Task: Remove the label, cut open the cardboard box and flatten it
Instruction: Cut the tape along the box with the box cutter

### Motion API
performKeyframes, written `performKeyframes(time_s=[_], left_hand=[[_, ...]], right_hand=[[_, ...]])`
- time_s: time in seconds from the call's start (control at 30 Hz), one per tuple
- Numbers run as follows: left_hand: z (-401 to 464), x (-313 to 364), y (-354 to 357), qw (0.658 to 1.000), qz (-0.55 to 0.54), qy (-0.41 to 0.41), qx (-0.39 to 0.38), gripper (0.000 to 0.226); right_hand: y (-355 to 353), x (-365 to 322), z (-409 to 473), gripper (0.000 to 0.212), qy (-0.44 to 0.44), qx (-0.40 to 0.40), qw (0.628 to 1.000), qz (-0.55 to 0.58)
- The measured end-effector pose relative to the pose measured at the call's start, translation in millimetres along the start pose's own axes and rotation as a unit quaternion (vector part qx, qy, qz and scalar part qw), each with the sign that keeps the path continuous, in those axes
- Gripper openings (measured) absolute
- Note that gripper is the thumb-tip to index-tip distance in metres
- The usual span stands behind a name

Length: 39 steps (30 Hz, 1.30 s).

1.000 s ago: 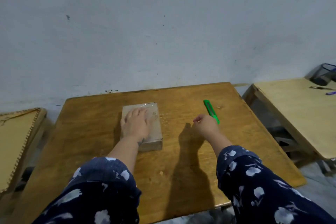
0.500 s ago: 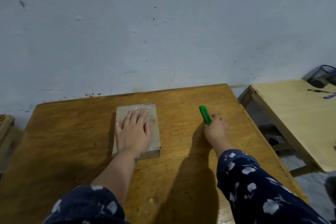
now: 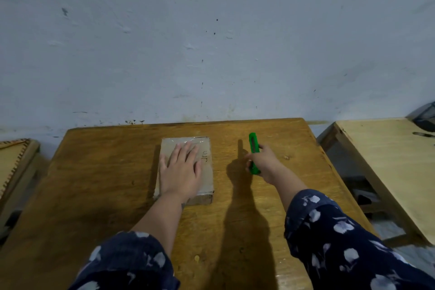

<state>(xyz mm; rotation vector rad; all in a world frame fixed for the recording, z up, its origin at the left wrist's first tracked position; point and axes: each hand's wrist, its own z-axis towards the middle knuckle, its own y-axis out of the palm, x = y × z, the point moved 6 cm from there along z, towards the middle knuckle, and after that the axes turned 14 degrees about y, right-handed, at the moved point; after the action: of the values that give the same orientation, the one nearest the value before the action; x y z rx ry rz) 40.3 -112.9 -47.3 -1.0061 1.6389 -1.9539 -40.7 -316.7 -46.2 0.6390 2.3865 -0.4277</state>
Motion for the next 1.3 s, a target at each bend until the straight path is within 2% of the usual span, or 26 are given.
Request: performKeyframes(time_s=[0.1, 0.2, 0.3, 0.4, 0.53, 0.7, 0.8, 0.87, 0.93, 1.03, 1.13, 1.3], left_hand=[[-7.7, 0.8, -0.9, 1.0, 0.0, 0.0, 0.001, 0.052], [-18.5, 1.4, -2.6, 1.0, -0.003, 0.002, 0.001, 0.052], [-30.8, 0.9, -4.3, 1.0, -0.006, -0.004, 0.002, 0.052], [-41.3, 2.0, -5.1, 1.0, -0.011, -0.007, -0.001, 0.052], [-51.5, 3.5, -7.8, 1.0, -0.018, -0.008, -0.005, 0.052], [-51.1, 2.2, -15.6, 0.998, -0.055, -0.024, 0.008, 0.051], [-50.1, -9.4, -30.5, 0.994, -0.063, -0.057, 0.068, 0.052], [-53.3, -22.8, -34.1, 0.99, -0.063, -0.095, 0.086, 0.057], [-57.3, -37.2, -29.4, 0.983, -0.093, -0.138, 0.073, 0.064], [-61.9, -46.8, -17.8, 0.979, -0.117, -0.161, 0.036, 0.068], [-66.5, -46.9, -13.5, 0.979, -0.124, -0.16, 0.031, 0.066], [-67.9, -46.4, -12.7, 0.977, -0.129, -0.165, 0.048, 0.066]], right_hand=[[22.5, -10.0, -20.6, 0.079, 0.004, -0.139, 0.989, 0.052], [37.5, -14.7, -36.8, 0.075, -0.014, -0.211, 0.975, 0.07], [44.2, -16.1, -42.7, 0.06, -0.032, -0.196, 0.973, 0.114], [48.7, -17.0, -51.8, 0.045, -0.076, -0.163, 0.98, 0.085], [51.9, -20.2, -62.4, 0.039, -0.118, -0.144, 0.98, 0.07], [61.7, -23.6, -72.2, 0.031, -0.1, -0.174, 0.978, 0.05], [68.7, -20.2, -71.2, 0.035, -0.068, -0.187, 0.98, -0.008], [73.1, -17.5, -69.4, 0.042, -0.065, -0.156, 0.982, -0.088], [79.6, -16.1, -67.3, 0.05, -0.08, -0.112, 0.973, -0.184], [94.7, -20.7, -63.9, 0.042, -0.16, -0.045, 0.929, -0.33], [106.8, -32.4, -60.8, 0.038, -0.275, 0.057, 0.849, -0.448], [132.8, -37.9, -57.8, 0.038, -0.34, 0.103, 0.728, -0.587]])
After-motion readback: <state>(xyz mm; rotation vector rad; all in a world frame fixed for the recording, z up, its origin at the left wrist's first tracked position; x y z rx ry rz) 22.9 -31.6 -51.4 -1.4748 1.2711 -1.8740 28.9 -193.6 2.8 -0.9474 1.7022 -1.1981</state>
